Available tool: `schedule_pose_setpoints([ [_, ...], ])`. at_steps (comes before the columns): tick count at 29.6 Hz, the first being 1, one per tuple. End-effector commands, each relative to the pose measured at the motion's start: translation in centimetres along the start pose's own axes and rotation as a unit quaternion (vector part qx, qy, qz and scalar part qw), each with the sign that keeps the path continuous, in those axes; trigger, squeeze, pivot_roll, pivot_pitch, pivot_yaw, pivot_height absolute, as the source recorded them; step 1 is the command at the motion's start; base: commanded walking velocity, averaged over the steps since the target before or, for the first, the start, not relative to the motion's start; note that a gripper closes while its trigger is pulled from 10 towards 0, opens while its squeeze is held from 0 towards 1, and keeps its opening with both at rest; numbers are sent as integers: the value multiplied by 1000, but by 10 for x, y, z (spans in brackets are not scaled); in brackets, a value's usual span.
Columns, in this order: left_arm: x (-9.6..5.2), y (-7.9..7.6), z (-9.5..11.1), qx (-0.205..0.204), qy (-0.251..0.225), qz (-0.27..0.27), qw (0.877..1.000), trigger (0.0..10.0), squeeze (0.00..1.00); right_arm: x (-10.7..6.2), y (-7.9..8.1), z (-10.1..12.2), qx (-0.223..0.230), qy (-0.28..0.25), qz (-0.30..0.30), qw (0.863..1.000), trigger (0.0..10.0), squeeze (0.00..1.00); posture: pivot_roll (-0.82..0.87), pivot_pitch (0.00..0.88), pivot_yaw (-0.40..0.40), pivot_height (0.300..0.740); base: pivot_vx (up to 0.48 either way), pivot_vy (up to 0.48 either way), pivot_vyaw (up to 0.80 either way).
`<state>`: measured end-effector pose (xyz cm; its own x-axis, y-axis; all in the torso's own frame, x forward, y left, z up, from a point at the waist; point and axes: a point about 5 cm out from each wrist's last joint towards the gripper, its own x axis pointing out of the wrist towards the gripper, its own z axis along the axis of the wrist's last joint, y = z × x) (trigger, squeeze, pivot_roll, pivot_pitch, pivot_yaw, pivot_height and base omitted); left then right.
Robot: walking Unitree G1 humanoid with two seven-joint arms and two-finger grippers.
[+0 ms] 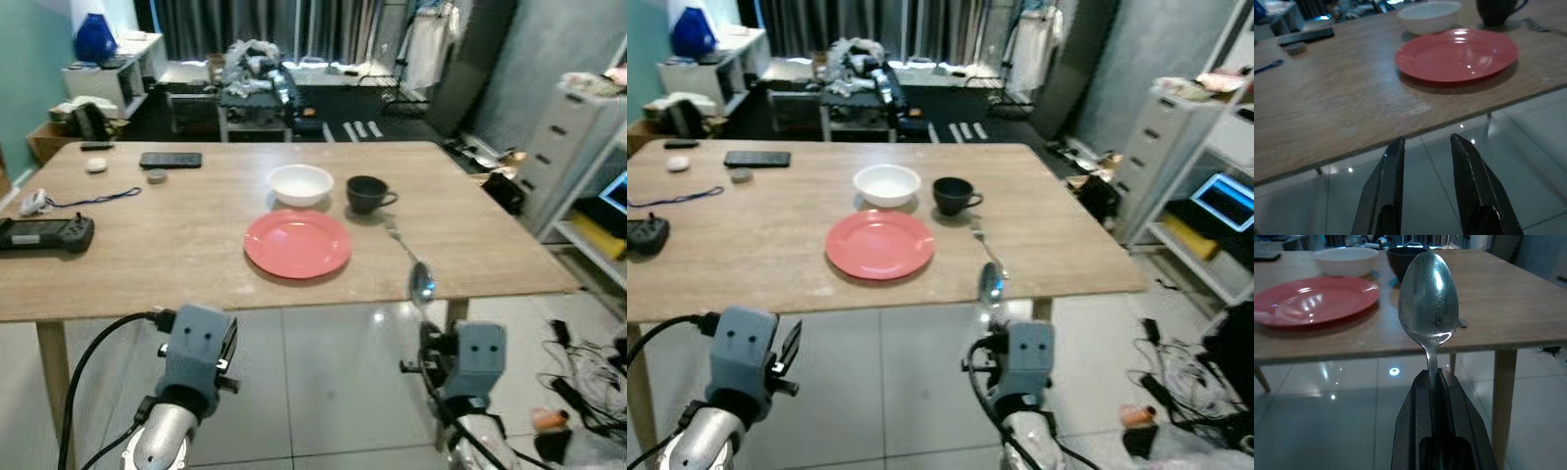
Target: Setting the table
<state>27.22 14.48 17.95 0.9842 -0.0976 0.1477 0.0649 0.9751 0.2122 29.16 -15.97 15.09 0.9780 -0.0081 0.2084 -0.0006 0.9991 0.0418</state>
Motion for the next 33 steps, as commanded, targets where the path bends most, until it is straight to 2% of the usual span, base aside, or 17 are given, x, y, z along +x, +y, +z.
schedule_pose_setpoints([
  [1,-3,2,-6,4,13,4,1000,10000,0,-3,5,-3,6,4,6,1000,10000,0,45,121,15,740,0,0,0],
  [7,-3,2,-7,3,15,4,1000,10000,0,-3,5,-5,10,9,5,1000,10000,0,46,124,15,740,0,0,-78],
  [23,-3,2,-10,7,23,5,1000,10000,0,-4,3,-8,18,19,0,1000,10000,0,46,127,18,740,0,0,-788],
  [30,-6,1,-23,10,46,4,999,10000,0,-8,2,-19,7,46,3,999,10000,0,47,128,16,740,0,0,-800],
  [32,-11,2,-41,15,78,4,997,10000,0,-12,0,-34,-15,80,15,997,10000,0,47,130,15,740,0,0,-800],
  [33,-11,2,-41,15,78,4,997,10000,0,-12,0,-34,-15,80,15,997,10000,0,47,130,15,740,0,0,-800],
])
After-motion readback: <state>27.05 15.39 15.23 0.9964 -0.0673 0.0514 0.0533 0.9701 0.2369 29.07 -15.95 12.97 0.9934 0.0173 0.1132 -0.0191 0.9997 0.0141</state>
